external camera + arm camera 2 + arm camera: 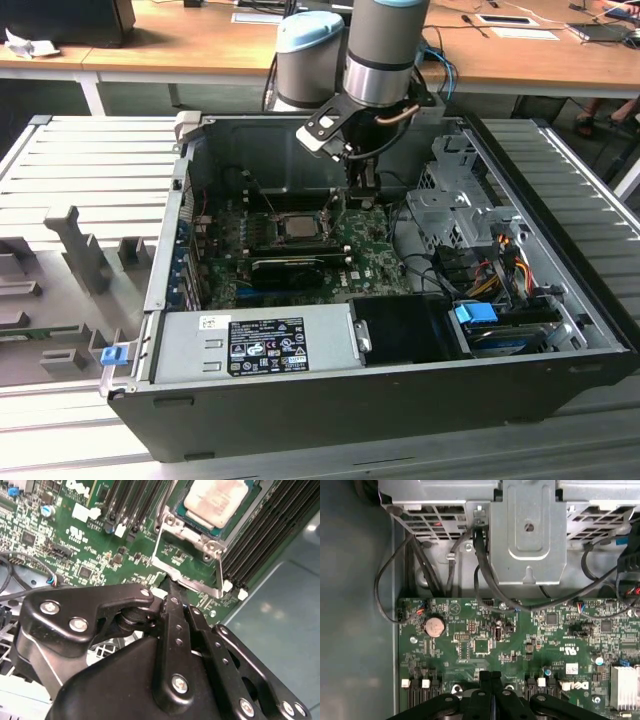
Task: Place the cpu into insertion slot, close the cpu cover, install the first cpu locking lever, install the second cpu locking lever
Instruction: 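Close the cpu cover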
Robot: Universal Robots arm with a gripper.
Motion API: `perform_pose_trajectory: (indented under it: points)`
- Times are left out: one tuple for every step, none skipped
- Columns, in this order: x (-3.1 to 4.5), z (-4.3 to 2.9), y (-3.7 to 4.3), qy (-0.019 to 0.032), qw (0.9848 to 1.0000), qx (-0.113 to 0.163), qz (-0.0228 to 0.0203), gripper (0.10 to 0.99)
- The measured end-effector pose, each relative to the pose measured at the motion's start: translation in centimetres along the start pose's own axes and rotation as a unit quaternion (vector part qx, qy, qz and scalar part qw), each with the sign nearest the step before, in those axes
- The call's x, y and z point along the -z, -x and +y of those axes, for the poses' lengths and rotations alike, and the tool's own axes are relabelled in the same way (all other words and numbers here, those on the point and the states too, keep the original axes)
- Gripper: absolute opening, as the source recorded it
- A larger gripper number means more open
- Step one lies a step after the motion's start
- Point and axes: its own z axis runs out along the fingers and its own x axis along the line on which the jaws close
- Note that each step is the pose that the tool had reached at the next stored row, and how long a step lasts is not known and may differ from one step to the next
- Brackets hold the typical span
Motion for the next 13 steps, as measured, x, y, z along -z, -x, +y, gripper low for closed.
perform_pose_trajectory:
  points:
    - [0.0, -0.03, 0.0, 0.0, 1.0, 0.0, 0.0, 0.106]
    - [0.0, -0.06, 0.0, 0.0, 1.0, 0.0, 0.0, 0.106]
    - [0.0, -0.21, 0.0, 0.0, 1.0, 0.0, 0.0, 0.106]
    - [0.0, -0.46, 0.0, 0.0, 1.0, 0.0, 0.0, 0.106]
    - [0.0, -0.63, 0.0, 0.0, 1.0, 0.0, 0.0, 0.106]
    - [-0.01, -0.87, 0.0, 0.0, 1.0, 0.0, 0.0, 0.106]
    - [-0.01, -1.04, 0.0, 0.0, 1.0, 0.0, 0.0, 0.106]
    - [-0.01, -1.09, 0.0, 0.0, 1.0, 0.0, 0.0, 0.106]
    - [-0.01, -1.12, 0.0, 0.0, 1.0, 0.0, -0.0001, 0.106]
    - [-0.01, -1.16, 0.0, 0.0, 1.0, 0.0, 0.0, 0.106]
    - [-0.01, -1.18, 0.0, 0.0, 1.0, 0.0, 0.0, 0.106]
    - [-0.01, -1.19, 0.0, 0.0, 1.0, 0.0, 0.0, 0.106]
    - [-0.01, -1.25, 0.01, 0.0, 1.0, 0.0, 0.0, 0.106]
